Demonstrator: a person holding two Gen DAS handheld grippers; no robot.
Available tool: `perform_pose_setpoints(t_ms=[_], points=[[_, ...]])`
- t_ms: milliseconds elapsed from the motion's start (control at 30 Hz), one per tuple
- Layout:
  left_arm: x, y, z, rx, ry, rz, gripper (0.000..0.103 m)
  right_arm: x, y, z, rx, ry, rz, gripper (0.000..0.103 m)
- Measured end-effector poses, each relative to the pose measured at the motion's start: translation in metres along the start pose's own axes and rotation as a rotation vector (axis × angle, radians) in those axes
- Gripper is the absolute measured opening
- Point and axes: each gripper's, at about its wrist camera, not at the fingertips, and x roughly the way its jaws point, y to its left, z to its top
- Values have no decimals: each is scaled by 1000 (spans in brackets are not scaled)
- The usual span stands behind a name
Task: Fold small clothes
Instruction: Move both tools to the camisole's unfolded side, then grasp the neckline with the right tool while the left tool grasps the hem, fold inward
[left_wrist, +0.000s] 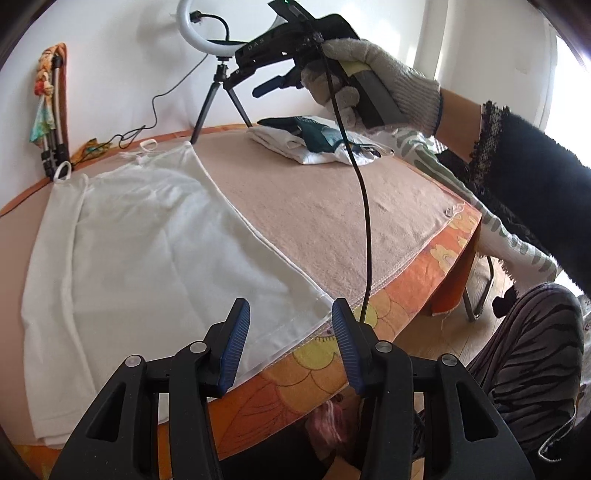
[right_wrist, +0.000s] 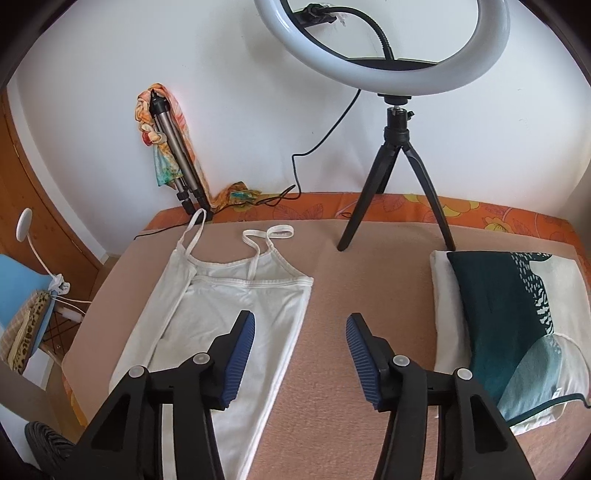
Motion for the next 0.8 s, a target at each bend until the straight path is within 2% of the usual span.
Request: perform_pose_setpoints(t_ms=[233,400,533,600,667,800], points=[[30,-22,2,58,65,47,45,18,-24,8,-11,44,-28,54],[48,-33,3,106,103,106,45,47,-30,11,13,65,2,54],[48,-33,4,99,88,125,45,78,-29,11,48,86,48,54],[47,-29,4,71,75,121,36,94,-25,11,54,99,66,54],[46,-25,4,54,60,107,15,110,-20,11,56,114,85,54],[44,-16,6,0,38,71,7,136,-8,12,62,141,104,54]])
